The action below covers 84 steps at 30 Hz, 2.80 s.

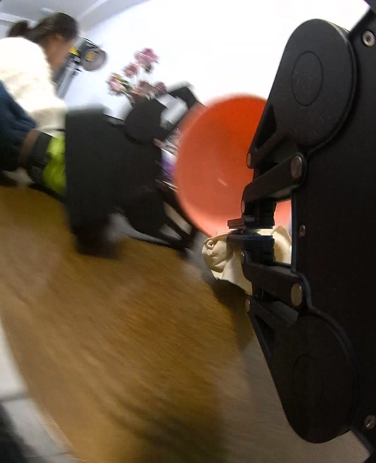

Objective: Clean bowl
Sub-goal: 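Wipe the bowl's outer rim and inside again with the right gripper's towel, then rub the tan towel along the bowl rim with the right gripper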

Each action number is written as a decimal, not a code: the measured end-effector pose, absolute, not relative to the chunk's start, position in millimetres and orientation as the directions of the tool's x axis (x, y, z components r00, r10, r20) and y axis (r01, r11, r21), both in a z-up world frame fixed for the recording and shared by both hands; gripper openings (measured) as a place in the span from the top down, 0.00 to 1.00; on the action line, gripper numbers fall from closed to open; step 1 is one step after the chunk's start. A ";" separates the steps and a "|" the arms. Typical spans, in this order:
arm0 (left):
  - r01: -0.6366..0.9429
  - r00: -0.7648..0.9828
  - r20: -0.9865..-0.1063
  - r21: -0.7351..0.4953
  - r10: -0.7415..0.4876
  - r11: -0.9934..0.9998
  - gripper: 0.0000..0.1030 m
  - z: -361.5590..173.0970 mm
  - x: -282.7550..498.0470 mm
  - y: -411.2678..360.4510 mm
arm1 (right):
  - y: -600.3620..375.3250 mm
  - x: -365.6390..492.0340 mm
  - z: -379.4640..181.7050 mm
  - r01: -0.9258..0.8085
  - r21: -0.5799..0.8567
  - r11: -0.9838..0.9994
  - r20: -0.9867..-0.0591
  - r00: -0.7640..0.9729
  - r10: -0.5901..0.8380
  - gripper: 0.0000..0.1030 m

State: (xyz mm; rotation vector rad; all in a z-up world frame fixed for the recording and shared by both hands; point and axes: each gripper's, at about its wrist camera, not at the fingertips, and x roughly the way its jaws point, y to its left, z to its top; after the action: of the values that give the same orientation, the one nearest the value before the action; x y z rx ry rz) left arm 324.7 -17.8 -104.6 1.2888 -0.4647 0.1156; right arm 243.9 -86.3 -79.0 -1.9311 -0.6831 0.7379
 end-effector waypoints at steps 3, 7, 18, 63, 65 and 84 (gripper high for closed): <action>-0.338 0.902 0.395 0.897 -0.173 0.287 0.06 -104.7 324.5 -17.9 | -79.4 229.6 -66.1 0.194 -0.909 -0.370 -0.172 0.632 0.756 0.99; -0.338 0.902 0.395 0.897 -0.173 0.287 0.06 -104.8 324.4 -17.9 | -68.9 219.1 -37.1 0.258 -0.916 -0.307 -0.088 0.618 0.781 0.99; -0.338 0.902 0.395 0.897 -0.173 0.287 0.06 -104.9 324.4 -18.1 | -78.0 265.4 0.4 0.308 -0.935 -0.173 0.086 0.673 0.735 0.98; -0.338 0.902 0.395 0.897 -0.172 0.287 0.06 -106.9 322.8 -20.6 | -107.1 337.2 -100.2 -0.036 -0.963 0.267 0.128 0.811 0.570 0.98; -0.338 0.902 0.395 0.897 -0.172 0.287 0.06 -107.1 322.6 -20.7 | -106.0 336.4 -97.4 -0.061 -0.954 0.293 0.124 0.809 0.574 0.98; -0.338 0.902 0.395 0.897 -0.172 0.287 0.06 -108.2 321.4 -21.5 | -106.5 347.0 -76.1 -0.262 -0.898 0.354 0.006 0.797 0.604 0.99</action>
State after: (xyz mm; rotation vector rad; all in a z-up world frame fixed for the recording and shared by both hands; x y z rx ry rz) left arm 321.4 -21.5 -108.2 1.2888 -0.4646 0.1159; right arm 347.0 -106.5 -76.1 -1.0715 -0.3661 0.5758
